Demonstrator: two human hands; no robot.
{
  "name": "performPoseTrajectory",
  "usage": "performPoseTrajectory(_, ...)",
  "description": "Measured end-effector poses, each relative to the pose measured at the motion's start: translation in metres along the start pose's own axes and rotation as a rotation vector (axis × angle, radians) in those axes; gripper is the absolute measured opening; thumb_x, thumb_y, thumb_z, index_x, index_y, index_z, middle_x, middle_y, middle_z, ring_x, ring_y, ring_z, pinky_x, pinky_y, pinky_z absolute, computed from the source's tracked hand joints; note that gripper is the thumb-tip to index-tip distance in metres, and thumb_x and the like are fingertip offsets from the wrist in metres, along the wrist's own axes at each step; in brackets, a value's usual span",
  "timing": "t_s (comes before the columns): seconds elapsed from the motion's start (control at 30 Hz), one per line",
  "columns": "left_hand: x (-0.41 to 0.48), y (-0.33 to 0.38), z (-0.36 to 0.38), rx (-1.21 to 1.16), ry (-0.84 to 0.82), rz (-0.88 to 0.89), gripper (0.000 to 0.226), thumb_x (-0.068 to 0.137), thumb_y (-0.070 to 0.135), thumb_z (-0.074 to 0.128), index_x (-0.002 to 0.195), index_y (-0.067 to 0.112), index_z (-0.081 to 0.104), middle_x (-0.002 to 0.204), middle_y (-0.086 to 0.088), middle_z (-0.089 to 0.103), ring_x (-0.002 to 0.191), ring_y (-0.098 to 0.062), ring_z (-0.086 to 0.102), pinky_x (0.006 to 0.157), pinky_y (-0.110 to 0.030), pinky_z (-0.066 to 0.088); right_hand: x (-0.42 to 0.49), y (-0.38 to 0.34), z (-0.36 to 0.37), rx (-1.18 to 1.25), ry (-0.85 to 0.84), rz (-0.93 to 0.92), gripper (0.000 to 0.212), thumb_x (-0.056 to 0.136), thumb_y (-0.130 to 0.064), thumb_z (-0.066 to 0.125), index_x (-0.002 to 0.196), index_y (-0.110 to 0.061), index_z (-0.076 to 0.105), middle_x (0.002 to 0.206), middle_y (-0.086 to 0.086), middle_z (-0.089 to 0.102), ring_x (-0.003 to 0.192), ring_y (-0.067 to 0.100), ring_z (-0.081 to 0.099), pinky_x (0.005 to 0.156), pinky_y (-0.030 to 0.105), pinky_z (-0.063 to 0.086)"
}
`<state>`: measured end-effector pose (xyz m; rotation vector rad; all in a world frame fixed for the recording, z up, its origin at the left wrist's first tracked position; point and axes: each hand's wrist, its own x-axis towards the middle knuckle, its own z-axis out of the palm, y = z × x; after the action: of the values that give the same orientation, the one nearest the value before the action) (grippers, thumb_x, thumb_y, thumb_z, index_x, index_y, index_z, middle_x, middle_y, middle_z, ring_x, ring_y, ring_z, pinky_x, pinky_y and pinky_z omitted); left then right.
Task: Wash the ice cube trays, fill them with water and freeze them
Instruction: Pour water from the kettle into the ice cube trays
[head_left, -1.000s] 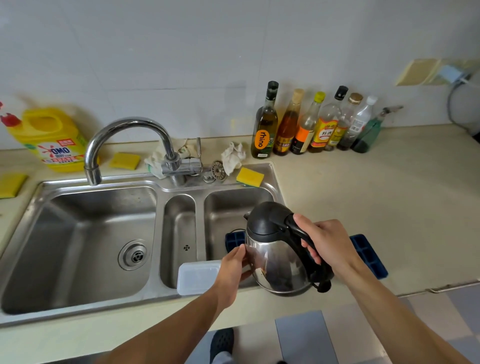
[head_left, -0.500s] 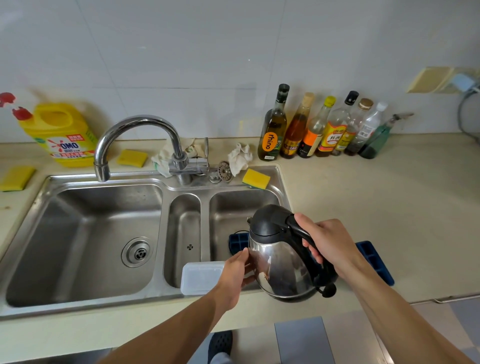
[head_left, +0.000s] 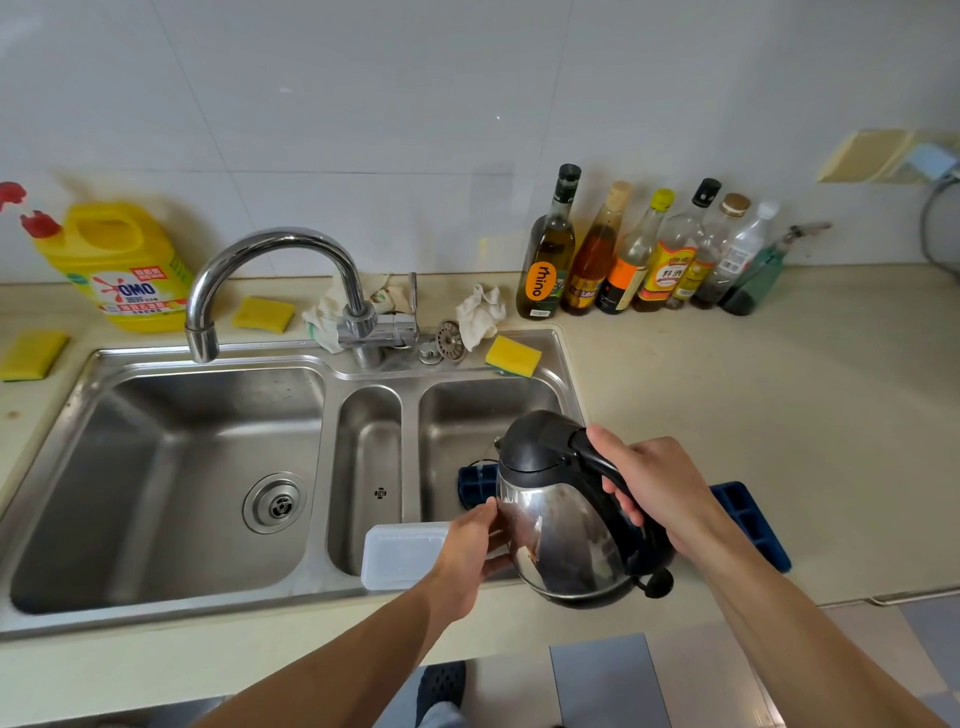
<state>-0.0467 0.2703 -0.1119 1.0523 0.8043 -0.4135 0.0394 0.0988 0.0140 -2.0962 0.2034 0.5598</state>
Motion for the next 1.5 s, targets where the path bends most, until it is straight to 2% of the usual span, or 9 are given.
performPoseTrajectory(0.13,-0.001,0.001,0.001,0.005,-0.007,-0.001,0.045,0.111,0.033,0.034,0.095,0.009,0.069,0.097,-0.013,0.077,0.092,-0.025,0.074,0.072,-0.032,0.058,0.002,0.000,-0.001,-0.006,-0.004,0.004,0.061,0.094,-0.056,0.062,0.061,-0.004,0.062,0.043,0.000,0.053,0.035,0.013,0.043,0.039,0.020,0.040)
performPoseTrajectory(0.3,0.000,0.000,0.003,0.009,-0.014,-0.004,0.041,0.110,0.033,0.036,0.101,0.007,0.066,0.105,-0.016,0.075,0.105,-0.032,0.070,0.095,-0.043,0.056,0.005,0.002,-0.002,-0.011,-0.005,0.015,0.063,0.091,-0.060,0.063,0.057,-0.007,0.062,0.044,0.003,0.053,0.036,0.016,0.044,0.040,0.021,0.039)
performPoseTrajectory(0.6,0.001,0.000,0.006,-0.003,-0.008,-0.025,0.040,0.110,0.031,0.037,0.112,0.004,0.066,0.110,-0.017,0.075,0.110,-0.034,0.068,0.105,-0.051,0.051,0.008,0.003,-0.004,-0.026,-0.011,0.007,0.064,0.092,-0.061,0.062,0.057,-0.007,0.062,0.044,0.003,0.053,0.035,0.016,0.044,0.039,0.021,0.039)
performPoseTrajectory(0.83,0.003,-0.002,0.006,-0.022,0.007,-0.044,0.040,0.110,0.030,0.038,0.116,0.003,0.067,0.111,-0.017,0.075,0.110,-0.033,0.069,0.103,-0.050,0.052,0.007,0.002,-0.004,-0.040,-0.021,0.008,0.064,0.093,-0.059,0.061,0.057,-0.007,0.060,0.043,0.003,0.051,0.036,0.017,0.043,0.039,0.022,0.039)
performPoseTrajectory(1.0,0.002,-0.002,0.004,-0.024,-0.002,-0.037,0.038,0.108,0.024,0.040,0.115,0.003,0.070,0.104,-0.014,0.077,0.106,-0.032,0.070,0.088,-0.043,0.058,0.003,0.001,-0.005,-0.041,-0.033,0.005,0.063,0.093,-0.059,0.061,0.059,-0.006,0.062,0.045,0.004,0.052,0.037,0.017,0.043,0.041,0.023,0.040)
performPoseTrajectory(1.27,0.001,-0.008,0.000,-0.009,-0.038,-0.021,0.036,0.107,0.022,0.041,0.109,0.002,0.071,0.105,-0.017,0.076,0.103,-0.033,0.069,0.097,-0.051,0.056,-0.006,-0.002,-0.007,-0.044,-0.038,0.002,0.063,0.093,-0.060,0.061,0.057,-0.008,0.062,0.046,0.004,0.052,0.038,0.017,0.044,0.042,0.022,0.039)
performPoseTrajectory(1.4,-0.002,-0.011,0.000,-0.013,-0.014,-0.030,0.036,0.106,0.024,0.043,0.116,0.002,0.070,0.108,-0.016,0.075,0.106,-0.033,0.068,0.099,-0.049,0.055,-0.011,-0.002,-0.009,-0.046,-0.045,-0.009,0.063,0.092,-0.061,0.061,0.058,-0.008,0.062,0.046,0.005,0.052,0.039,0.018,0.044,0.044,0.025,0.040)
performPoseTrajectory(1.5,-0.006,-0.012,0.000,-0.018,-0.011,-0.029,0.037,0.107,0.025,0.043,0.118,0.003,0.070,0.103,-0.014,0.076,0.100,-0.030,0.067,0.092,-0.044,0.057,-0.014,-0.002,-0.009,-0.051,-0.042,-0.014,0.063,0.092,-0.061,0.061,0.057,-0.008,0.062,0.046,0.005,0.052,0.039,0.018,0.044,0.045,0.024,0.040)
